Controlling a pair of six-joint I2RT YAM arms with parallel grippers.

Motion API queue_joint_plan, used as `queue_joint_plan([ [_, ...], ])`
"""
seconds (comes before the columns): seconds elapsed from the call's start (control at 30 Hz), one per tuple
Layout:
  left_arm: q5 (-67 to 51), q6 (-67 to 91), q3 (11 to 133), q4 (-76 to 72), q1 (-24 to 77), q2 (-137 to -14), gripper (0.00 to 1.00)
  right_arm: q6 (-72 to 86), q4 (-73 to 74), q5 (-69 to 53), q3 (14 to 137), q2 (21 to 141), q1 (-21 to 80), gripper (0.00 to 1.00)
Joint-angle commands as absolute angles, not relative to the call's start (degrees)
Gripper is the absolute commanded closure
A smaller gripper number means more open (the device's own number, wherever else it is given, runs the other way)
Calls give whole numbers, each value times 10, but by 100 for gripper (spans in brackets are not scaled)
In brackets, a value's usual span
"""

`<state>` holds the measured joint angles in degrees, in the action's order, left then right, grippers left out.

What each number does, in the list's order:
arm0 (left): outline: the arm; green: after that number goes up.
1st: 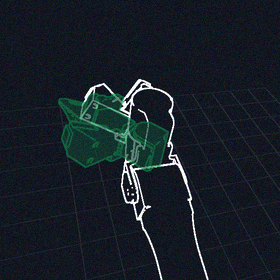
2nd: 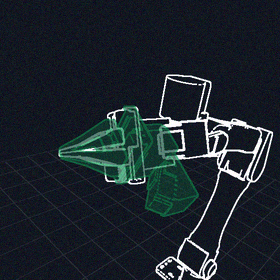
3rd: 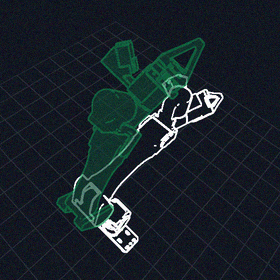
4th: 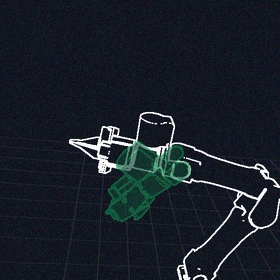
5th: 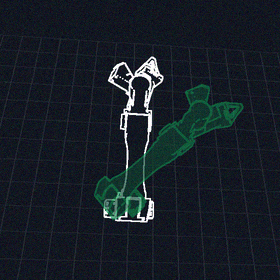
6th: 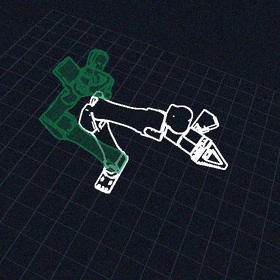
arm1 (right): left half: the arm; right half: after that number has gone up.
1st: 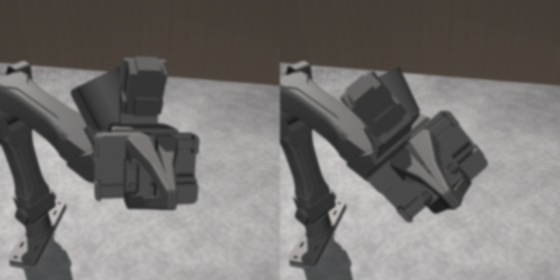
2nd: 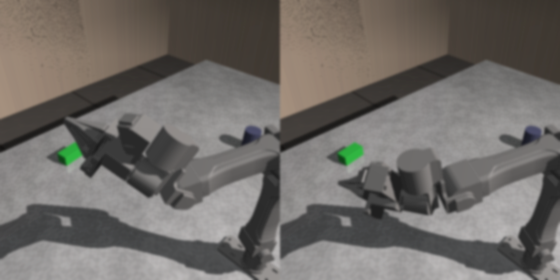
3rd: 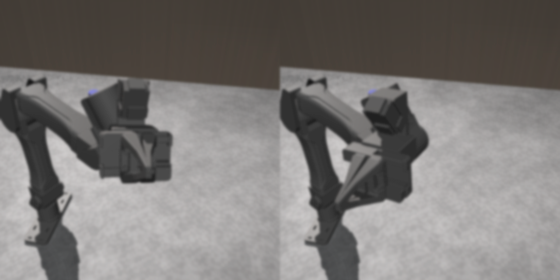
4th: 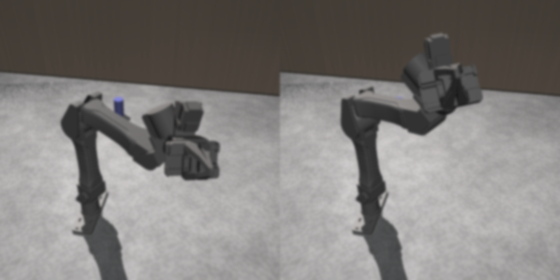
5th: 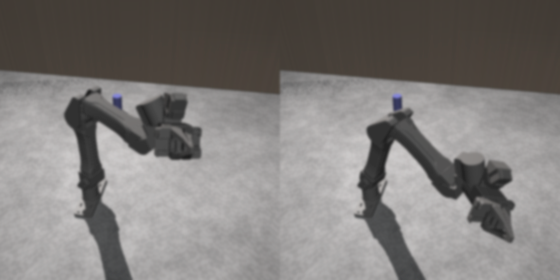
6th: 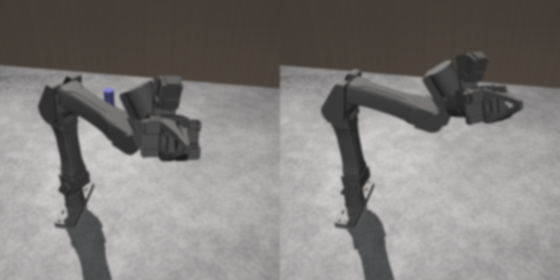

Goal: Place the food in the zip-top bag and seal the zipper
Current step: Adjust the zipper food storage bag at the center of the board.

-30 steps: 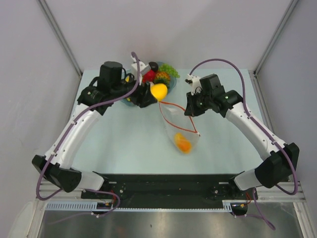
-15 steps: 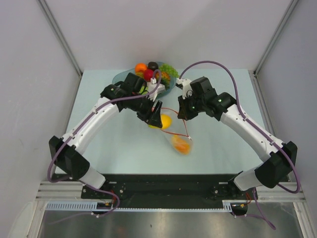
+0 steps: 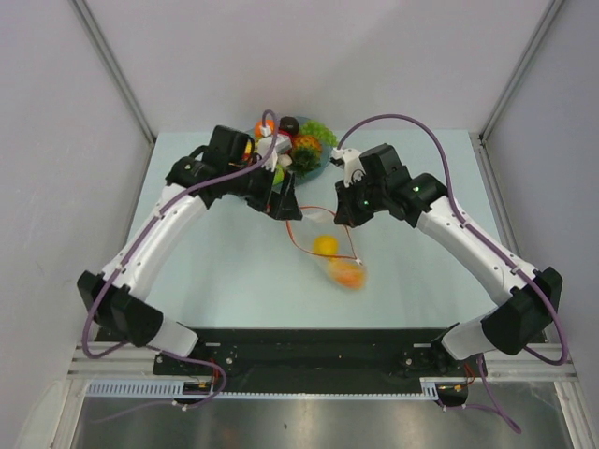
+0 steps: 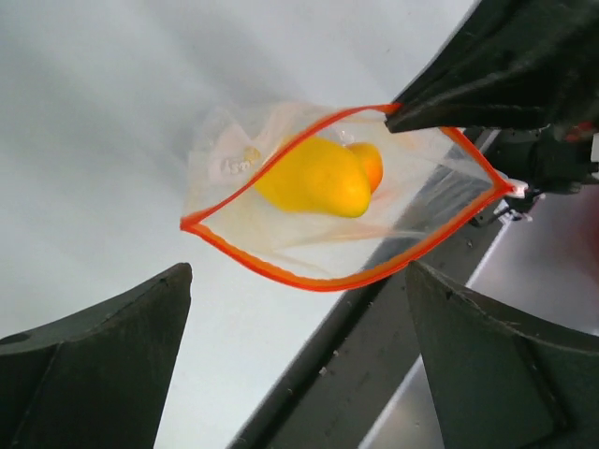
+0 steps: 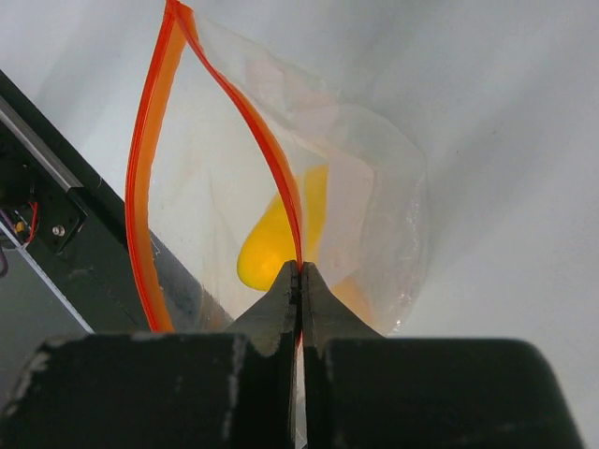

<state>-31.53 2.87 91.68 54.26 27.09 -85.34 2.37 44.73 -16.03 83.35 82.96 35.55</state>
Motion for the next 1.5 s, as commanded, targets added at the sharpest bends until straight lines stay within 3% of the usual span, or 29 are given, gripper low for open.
queue_joint_plan([
  [0.0, -364, -85, 827, 420, 268, -724, 2, 18, 448, -198, 860, 817, 342, 100],
  [0.13, -462, -264, 723, 360, 276, -618, 5, 14, 453, -250, 866, 818, 329, 100],
  [0.23, -439, -414, 661, 356, 326, -573, 7, 11, 460, -287, 870, 819, 320, 100],
  [0.37, -385, -562, 628, 380, 395, -580, 8, 11, 467, -308, 875, 817, 319, 100],
  [0.53, -352, -639, 608, 358, 432, -620, 9, 8, 473, -317, 874, 814, 321, 100],
  [0.63, -324, -684, 598, 369, 453, -651, 14, 5, 476, -323, 874, 810, 320, 100],
  [0.73, -268, -701, 581, 354, 477, -674, 25, 2, 483, -330, 876, 809, 320, 100],
  [0.8, -225, -703, 579, 351, 484, -697, 47, 1, 493, -334, 880, 807, 319, 100],
  [0.83, -221, -701, 597, 365, 489, -703, 74, 1, 499, -334, 887, 806, 319, 100],
  [0.9, -246, -656, 639, 390, 491, -706, 100, -24, 523, -320, 898, 805, 319, 100],
  [1.03, -337, -530, 774, 407, 492, -666, 100, -62, 574, -270, 985, 810, 311, 100],
  [1.13, -338, -497, 747, 379, 498, -643, 100, -62, 570, -271, 1001, 817, 305, 100],
  [1.27, -286, -481, 651, 373, 518, -682, 100, -79, 548, -254, 881, 816, 365, 100],
  [1.37, -321, -443, 748, 440, 521, -697, 100, -82, 567, -258, 909, 834, 373, 100],
  [1.47, -354, -425, 757, 389, 519, -613, 100, -88, 558, -258, 996, 835, 340, 100],
])
